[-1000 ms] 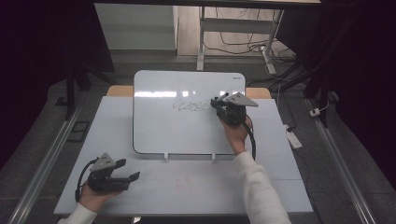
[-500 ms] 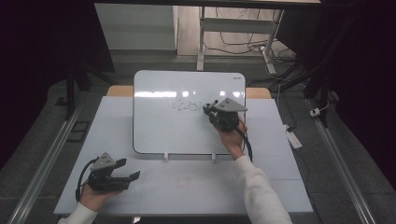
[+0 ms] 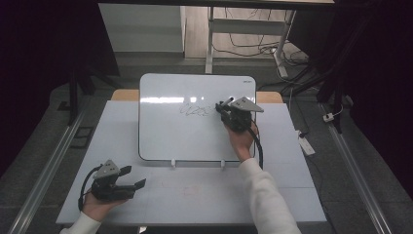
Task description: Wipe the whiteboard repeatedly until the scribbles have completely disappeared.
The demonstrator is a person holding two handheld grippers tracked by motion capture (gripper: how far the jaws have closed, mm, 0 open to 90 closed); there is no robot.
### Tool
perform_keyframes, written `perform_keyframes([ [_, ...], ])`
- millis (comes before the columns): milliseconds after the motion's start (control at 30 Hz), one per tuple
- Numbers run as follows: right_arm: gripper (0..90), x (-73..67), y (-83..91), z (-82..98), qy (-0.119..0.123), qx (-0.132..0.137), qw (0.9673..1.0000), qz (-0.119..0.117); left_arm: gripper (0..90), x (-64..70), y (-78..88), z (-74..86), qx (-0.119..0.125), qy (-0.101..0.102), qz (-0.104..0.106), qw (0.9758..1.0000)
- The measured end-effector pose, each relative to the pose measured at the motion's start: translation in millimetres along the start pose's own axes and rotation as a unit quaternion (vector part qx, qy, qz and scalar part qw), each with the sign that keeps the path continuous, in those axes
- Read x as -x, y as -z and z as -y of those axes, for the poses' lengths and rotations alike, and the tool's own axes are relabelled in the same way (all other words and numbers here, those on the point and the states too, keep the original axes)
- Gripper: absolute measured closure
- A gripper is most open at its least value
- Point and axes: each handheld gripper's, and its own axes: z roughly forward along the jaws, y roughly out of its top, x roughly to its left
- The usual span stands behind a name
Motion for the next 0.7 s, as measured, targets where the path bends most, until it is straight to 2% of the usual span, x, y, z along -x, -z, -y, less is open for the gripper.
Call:
perform_keyframes([
  [67, 77.2, -17.0, -4.0, 6.4, 0.029, -0.020, 0.9986, -0.038, 22.3, -0.6, -0.9, -0.1, -0.002, 0.001, 0.001, 1.0000],
  [100, 77.2, -23.9, -5.3, 8.5, 0.052, -0.027, 0.9971, -0.048, 22.3, -0.7, -1.0, 0.0, -0.002, 0.001, 0.001, 1.0000],
  [133, 77.2, -25.7, -5.4, 8.1, 0.067, -0.029, 0.9964, -0.044, 22.3, -0.3, -0.9, 0.1, -0.002, 0.000, 0.001, 1.0000],
  [167, 77.2, -21.6, -5.2, 6.2, 0.056, -0.023, 0.9974, -0.039, 22.3, 0.3, -0.6, 0.2, -0.002, -0.001, 0.000, 1.0000],
  [233, 77.2, -7.0, -2.6, 1.5, 0.014, -0.005, 0.9998, -0.012, 22.3, 1.3, 0.7, 0.2, 0.000, -0.002, -0.001, 1.0000],
  [267, 77.2, -2.9, -2.1, 0.9, 0.004, -0.003, 0.9999, -0.011, 22.3, 1.5, 1.0, 0.1, 0.001, -0.001, -0.001, 1.0000],
  [300, 77.2, -4.8, -1.8, 1.5, 0.010, -0.007, 0.9999, -0.011, 22.3, 1.2, 0.9, 0.1, 0.001, -0.001, 0.000, 1.0000],
  [400, 77.2, -22.0, -1.8, 6.7, 0.065, -0.032, 0.9967, -0.036, 22.3, -0.5, -0.9, 0.0, -0.002, 0.001, 0.001, 1.0000],
  [433, 77.2, -23.3, -1.7, 6.9, 0.073, -0.034, 0.9961, -0.034, 22.3, -0.5, -1.2, -0.1, -0.003, 0.001, 0.001, 1.0000],
  [467, 77.2, -20.0, -1.5, 5.5, 0.066, -0.031, 0.9968, -0.032, 22.3, -0.1, -1.3, -0.1, -0.003, 0.000, 0.001, 1.0000],
  [567, 77.1, -2.3, 0.0, -1.1, 0.017, -0.009, 0.9998, -0.004, 22.3, 1.7, 0.2, -0.2, -0.001, -0.003, 0.000, 1.0000],
  [633, 77.2, -3.5, -0.9, -2.0, 0.022, -0.011, 0.9997, 0.002, 22.3, 1.2, 0.1, -0.3, 0.000, -0.001, -0.001, 1.0000],
  [700, 77.2, -14.2, -3.2, 0.8, 0.037, -0.022, 0.9988, -0.024, 22.3, 0.1, -1.0, -0.3, -0.001, 0.001, 0.000, 1.0000],
])
